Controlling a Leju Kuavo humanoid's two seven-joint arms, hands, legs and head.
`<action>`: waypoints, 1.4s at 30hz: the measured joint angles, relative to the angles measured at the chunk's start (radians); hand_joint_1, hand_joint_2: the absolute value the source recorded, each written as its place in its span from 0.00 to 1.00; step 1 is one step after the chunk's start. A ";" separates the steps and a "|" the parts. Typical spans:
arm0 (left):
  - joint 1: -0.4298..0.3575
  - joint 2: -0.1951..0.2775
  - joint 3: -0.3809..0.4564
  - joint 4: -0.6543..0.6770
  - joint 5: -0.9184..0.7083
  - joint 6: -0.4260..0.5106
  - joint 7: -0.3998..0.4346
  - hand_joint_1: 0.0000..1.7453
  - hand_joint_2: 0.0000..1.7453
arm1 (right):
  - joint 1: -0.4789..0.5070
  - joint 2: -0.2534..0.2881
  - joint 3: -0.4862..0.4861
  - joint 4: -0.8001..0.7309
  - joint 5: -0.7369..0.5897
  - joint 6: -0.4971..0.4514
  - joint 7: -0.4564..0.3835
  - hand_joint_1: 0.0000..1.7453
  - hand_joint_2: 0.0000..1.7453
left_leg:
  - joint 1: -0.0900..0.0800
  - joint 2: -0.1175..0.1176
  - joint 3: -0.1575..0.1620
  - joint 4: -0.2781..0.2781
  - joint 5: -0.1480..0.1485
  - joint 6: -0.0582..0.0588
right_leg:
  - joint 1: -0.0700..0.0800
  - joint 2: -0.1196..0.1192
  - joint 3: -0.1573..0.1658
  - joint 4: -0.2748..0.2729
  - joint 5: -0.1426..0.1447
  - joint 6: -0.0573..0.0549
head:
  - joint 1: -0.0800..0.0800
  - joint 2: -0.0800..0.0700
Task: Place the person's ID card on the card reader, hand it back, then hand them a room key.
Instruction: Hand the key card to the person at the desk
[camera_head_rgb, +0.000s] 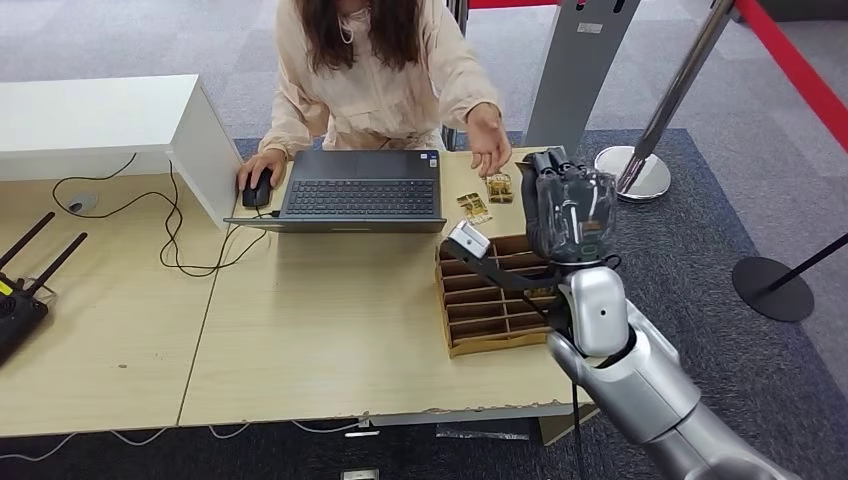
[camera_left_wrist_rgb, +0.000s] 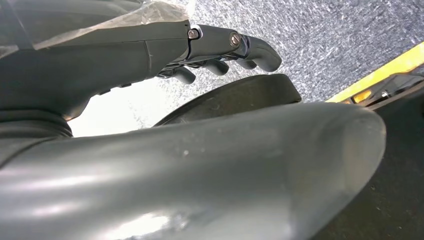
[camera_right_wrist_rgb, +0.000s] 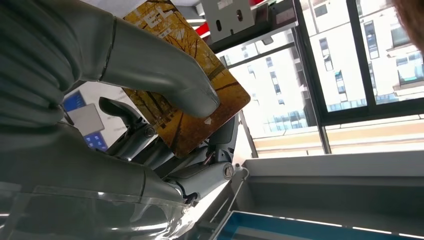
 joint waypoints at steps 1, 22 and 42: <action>0.000 0.000 0.000 0.000 0.000 0.000 -0.005 0.00 0.00 | -0.003 0.000 0.004 0.005 -0.002 0.000 0.000 1.00 1.00 | 0.000 0.000 0.000 0.000 0.000 0.000 | 0.000 0.000 0.000 0.000 0.000 0.000 | 0.000 0.000; -0.002 -0.003 0.008 0.000 0.031 -0.056 -0.026 0.00 0.00 | -0.148 0.150 0.099 0.291 -0.132 -0.151 -0.111 1.00 1.00 | 0.000 0.000 0.000 0.000 0.000 0.000 | 0.000 0.000 0.000 0.001 0.000 0.000 | 0.000 0.000; 0.000 -0.005 0.011 0.000 0.033 -0.045 -0.026 0.00 0.00 | -0.149 0.259 0.115 0.410 -0.107 -0.162 -0.197 0.00 0.00 | 0.000 0.000 0.001 0.000 0.001 0.000 | 0.000 0.000 0.000 0.001 0.000 0.000 | 0.000 0.000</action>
